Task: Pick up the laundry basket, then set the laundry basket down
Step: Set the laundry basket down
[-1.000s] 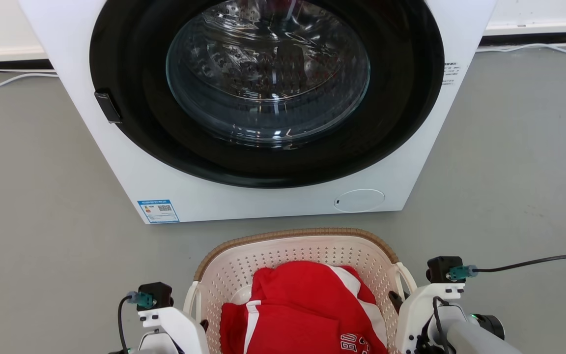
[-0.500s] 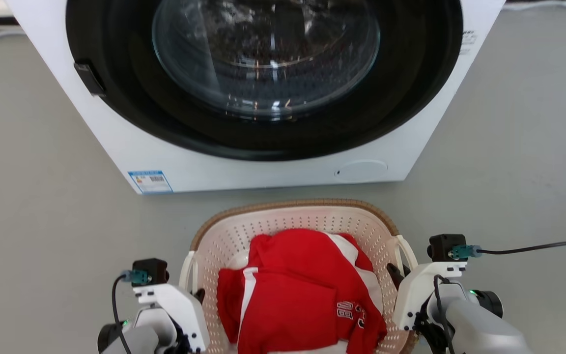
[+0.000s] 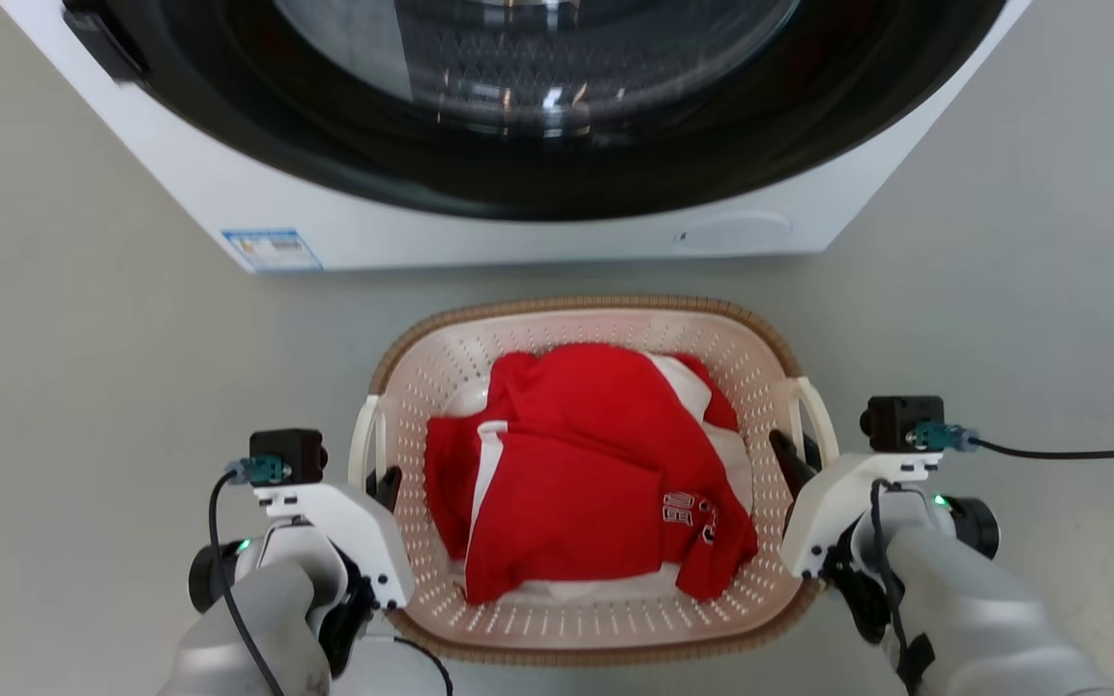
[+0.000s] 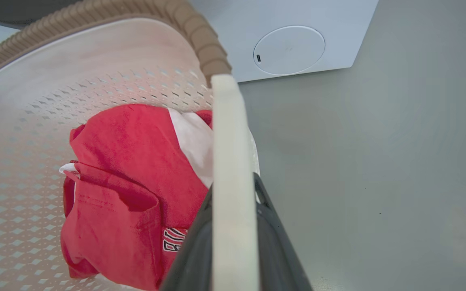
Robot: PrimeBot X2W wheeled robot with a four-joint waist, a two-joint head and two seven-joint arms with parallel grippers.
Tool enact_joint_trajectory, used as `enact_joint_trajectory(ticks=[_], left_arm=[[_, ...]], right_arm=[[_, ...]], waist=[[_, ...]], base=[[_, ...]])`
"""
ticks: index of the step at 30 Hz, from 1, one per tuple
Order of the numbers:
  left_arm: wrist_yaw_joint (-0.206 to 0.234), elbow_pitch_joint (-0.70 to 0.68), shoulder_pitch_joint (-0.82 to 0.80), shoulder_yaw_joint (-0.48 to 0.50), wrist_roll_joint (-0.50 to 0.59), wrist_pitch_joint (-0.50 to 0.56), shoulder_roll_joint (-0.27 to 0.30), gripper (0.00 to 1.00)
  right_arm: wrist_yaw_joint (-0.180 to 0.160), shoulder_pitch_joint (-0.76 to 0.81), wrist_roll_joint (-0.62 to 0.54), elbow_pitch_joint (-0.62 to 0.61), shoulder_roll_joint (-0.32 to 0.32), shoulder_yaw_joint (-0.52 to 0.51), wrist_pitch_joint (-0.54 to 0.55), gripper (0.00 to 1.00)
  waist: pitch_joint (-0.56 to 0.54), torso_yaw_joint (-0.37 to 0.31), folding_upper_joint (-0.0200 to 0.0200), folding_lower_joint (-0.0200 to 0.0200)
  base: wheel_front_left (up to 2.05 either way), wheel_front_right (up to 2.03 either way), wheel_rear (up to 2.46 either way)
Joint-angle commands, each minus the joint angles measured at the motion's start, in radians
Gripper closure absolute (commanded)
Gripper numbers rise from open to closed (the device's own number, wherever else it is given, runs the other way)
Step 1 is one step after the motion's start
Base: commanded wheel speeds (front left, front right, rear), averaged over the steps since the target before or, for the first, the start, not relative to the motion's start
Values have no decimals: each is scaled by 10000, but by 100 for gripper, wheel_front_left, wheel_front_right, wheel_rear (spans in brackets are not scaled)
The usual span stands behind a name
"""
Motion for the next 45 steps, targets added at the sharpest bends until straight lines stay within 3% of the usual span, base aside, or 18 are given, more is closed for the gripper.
enact_joint_trajectory(ticks=[1,12,22,45], left_arm=[[-13,53,-415,196,23,-215,413,100],[109,-182,-1320,606,392,-400,384,100],[720,-1531,-1782,2094,1921,-404,489,100],[366,-1519,-2093,4202,4186,-405,-75,100]], right_arm=[[62,-21,89,-20,-258,122,-217,100],[62,-643,8,-291,-481,-35,-608,100],[62,-1265,-1202,-1337,-945,-1645,-618,100],[62,-984,-3353,-2024,-637,-4102,-620,100]], waist=[[422,81,0,-1],[2049,297,0,-1],[3811,633,0,-1],[5186,742,0,-1]], base=[[0,0,0],[0,0,0],[0,0,0],[0,0,0]])
